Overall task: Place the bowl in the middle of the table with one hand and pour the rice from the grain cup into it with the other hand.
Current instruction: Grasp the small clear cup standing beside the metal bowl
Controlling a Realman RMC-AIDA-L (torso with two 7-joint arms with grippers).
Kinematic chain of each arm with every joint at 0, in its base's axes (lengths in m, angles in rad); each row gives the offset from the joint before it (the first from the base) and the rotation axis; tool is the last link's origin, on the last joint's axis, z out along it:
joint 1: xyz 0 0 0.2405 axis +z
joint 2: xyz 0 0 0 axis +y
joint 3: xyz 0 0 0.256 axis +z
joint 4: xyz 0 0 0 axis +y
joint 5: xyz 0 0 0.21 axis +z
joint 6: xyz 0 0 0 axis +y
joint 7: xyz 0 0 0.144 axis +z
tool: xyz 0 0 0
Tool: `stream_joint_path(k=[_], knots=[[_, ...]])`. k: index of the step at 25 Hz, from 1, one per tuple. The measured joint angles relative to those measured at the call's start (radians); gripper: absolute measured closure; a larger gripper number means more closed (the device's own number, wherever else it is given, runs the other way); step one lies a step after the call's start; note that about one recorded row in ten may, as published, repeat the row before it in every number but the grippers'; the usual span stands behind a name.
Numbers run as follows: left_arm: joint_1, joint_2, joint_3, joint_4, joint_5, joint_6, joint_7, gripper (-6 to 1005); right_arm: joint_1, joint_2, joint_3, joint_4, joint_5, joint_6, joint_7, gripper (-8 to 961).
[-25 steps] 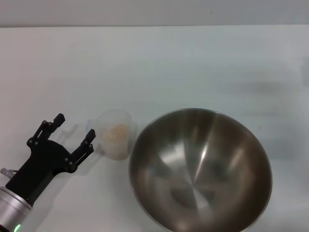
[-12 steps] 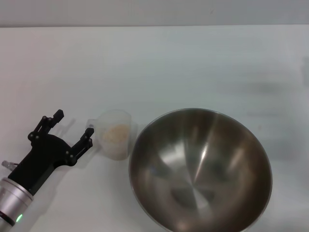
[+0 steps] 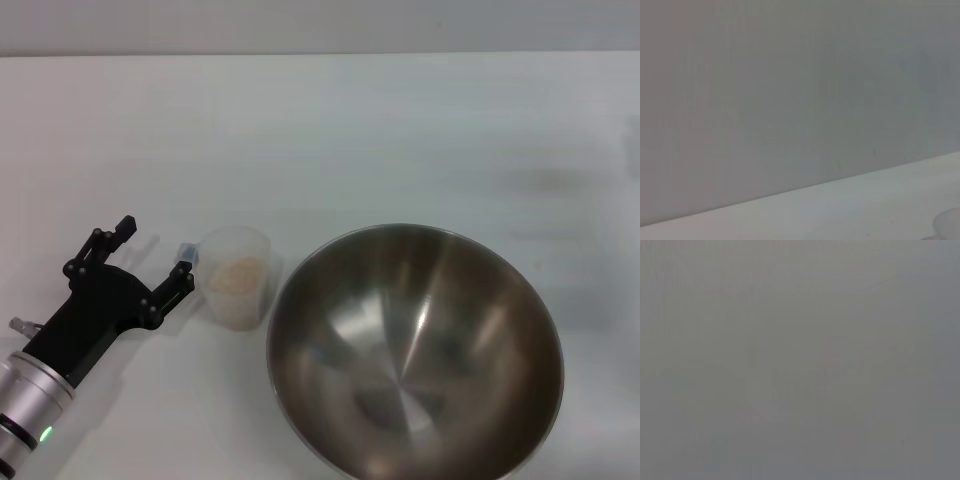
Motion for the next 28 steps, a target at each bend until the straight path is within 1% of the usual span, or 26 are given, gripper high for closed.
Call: stream_joint_path(k=[6,11,16,22,26,28], knots=[[0.016,-0.001,-0.008,-0.031,0.0,-0.001,0.064,179,0.0,0.0,0.0,-0.002,0.0,0.002,0.0,465],[0.015,-0.001,-0.01,-0.042,-0.002,-0.004,0.077,394,0.0,0.0,0.0,-0.001,0.0,0.0,0.0,465],[0.014,-0.001,-0.01,-0.053,-0.002,-0.011,0.061,638,0.0,0.0,0.0,0.0,0.0,0.0,0.0,464],[0.009,-0.001,-0.018,-0.073,-0.002,-0.019,0.054,837,-0.003,0.0,0.0,0.001,0.0,-0.003,0.0,462],[0.002,0.0,-0.061,-0.101,-0.001,-0.003,0.073,903,-0.006,0.001,0.0,0.002,0.001,-0.014,0.001,462],[-0.002,0.0,-0.069,-0.103,0.0,0.007,0.087,937,-0.007,0.001,0.0,0.004,0.001,-0.022,0.001,462]])
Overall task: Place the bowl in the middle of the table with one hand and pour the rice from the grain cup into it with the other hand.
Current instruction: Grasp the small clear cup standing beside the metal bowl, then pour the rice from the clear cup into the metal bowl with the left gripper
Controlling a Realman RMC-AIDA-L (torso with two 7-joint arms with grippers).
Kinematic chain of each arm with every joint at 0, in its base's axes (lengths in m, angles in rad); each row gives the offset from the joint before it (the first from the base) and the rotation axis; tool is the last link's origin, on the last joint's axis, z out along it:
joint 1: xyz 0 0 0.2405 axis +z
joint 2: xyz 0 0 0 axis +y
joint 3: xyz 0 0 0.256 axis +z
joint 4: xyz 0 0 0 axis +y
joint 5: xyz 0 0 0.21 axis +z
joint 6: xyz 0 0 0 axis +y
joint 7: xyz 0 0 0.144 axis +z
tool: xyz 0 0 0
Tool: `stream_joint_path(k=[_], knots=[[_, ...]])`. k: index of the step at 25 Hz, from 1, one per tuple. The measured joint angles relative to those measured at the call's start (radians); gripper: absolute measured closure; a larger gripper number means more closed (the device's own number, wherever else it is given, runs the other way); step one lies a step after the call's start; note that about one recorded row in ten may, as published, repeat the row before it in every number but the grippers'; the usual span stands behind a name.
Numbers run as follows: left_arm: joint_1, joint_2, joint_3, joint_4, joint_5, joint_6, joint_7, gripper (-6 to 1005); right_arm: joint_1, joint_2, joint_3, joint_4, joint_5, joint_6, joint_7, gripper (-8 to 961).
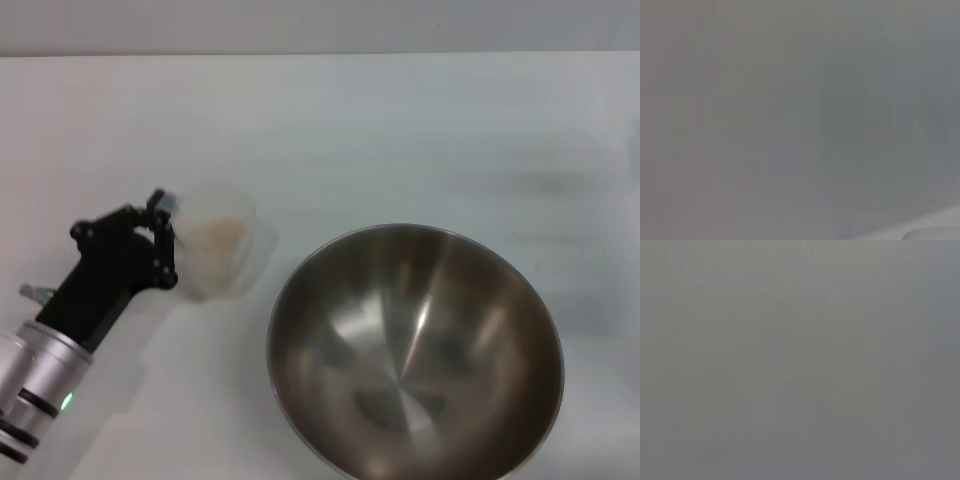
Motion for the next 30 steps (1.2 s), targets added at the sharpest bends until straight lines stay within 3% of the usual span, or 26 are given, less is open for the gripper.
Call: stream_joint_path(k=[1,3,5,6,11,16,19,21,30], knots=[[0.0,0.0,0.0,0.0,0.0,0.0,0.0,953,0.0,0.0,0.0,0.001,0.0,-0.004,0.0,462],[-0.043,-0.002,-0.018,-0.02,0.004,0.126,0.266,970,0.0,0.0,0.003,0.008,0.0,-0.019,0.0,462],[-0.043,-0.002,-0.018,-0.02,0.004,0.126,0.266,969,0.0,0.0,0.005,0.011,0.0,-0.023,0.0,462],[-0.057,-0.002,-0.005,-0.032,0.011,0.178,0.443,968,0.0,0.0,0.008,0.013,0.0,-0.027,0.0,462],[-0.081,-0.002,0.029,-0.041,0.094,0.277,0.834,966,0.008,-0.003,0.027,0.019,0.0,-0.029,0.001,462],[-0.107,-0.002,0.029,-0.032,0.201,0.32,1.083,964,0.019,-0.009,0.028,0.024,-0.001,-0.024,-0.01,462],[-0.115,-0.002,0.027,-0.03,0.228,0.326,1.149,963,0.022,-0.012,0.028,0.032,-0.001,-0.029,-0.012,462],[-0.137,-0.002,0.024,-0.021,0.307,0.355,1.303,962,0.023,-0.013,0.027,0.038,0.0,-0.03,-0.024,462],[-0.167,-0.002,0.025,-0.004,0.385,0.376,1.565,959,0.023,-0.017,0.036,0.051,0.003,-0.03,-0.065,463]])
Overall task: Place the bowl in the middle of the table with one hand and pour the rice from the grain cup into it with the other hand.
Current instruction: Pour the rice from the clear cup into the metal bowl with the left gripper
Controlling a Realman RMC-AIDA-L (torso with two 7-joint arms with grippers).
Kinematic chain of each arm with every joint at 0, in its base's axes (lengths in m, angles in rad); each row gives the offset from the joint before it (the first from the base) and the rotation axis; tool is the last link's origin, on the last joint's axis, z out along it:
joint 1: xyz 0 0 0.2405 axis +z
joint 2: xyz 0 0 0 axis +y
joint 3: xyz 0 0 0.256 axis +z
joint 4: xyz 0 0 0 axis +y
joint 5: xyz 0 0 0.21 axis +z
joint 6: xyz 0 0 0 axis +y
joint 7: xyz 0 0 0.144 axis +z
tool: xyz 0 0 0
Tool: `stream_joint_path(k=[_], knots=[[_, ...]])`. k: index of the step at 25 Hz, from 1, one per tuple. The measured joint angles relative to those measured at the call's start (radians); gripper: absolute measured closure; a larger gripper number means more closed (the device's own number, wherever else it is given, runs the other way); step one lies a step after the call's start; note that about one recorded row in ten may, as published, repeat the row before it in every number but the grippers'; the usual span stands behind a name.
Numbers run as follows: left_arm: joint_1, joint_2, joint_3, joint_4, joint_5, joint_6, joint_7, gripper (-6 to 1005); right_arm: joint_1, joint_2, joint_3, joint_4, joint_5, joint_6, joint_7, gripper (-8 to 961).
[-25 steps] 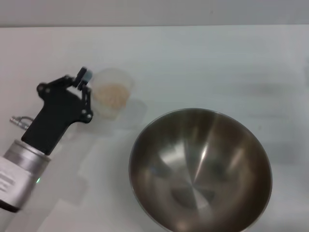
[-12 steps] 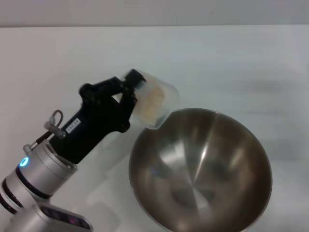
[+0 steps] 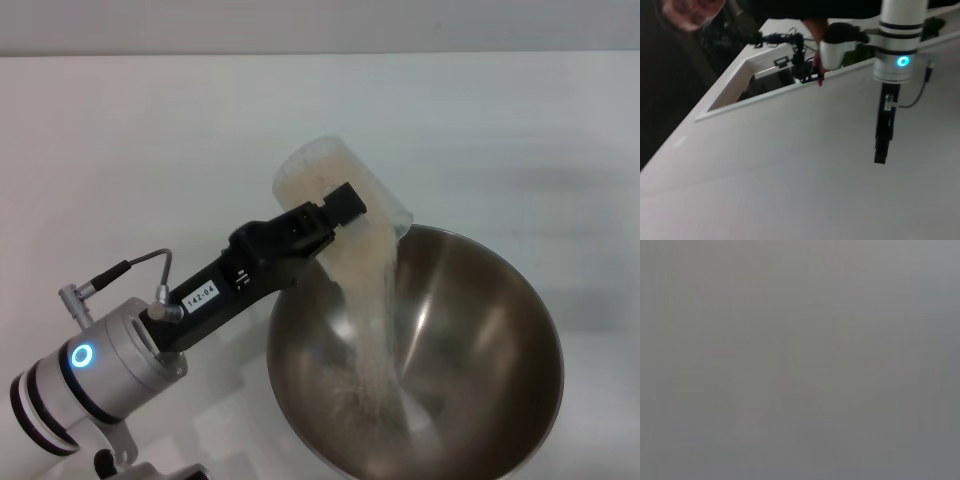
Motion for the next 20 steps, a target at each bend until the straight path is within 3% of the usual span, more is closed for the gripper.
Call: stream_joint_path(k=[10,20], knots=[[-0.009,0.0,0.005,0.002,0.011,-0.021,0.232,954,0.0,-0.003,0.001,0.026,0.0,-0.024,-0.001,463],[-0.007,0.0,0.006,0.003,0.013,-0.04,0.335,950,-0.002,-0.003,0.001,0.029,0.0,-0.026,-0.002,463]])
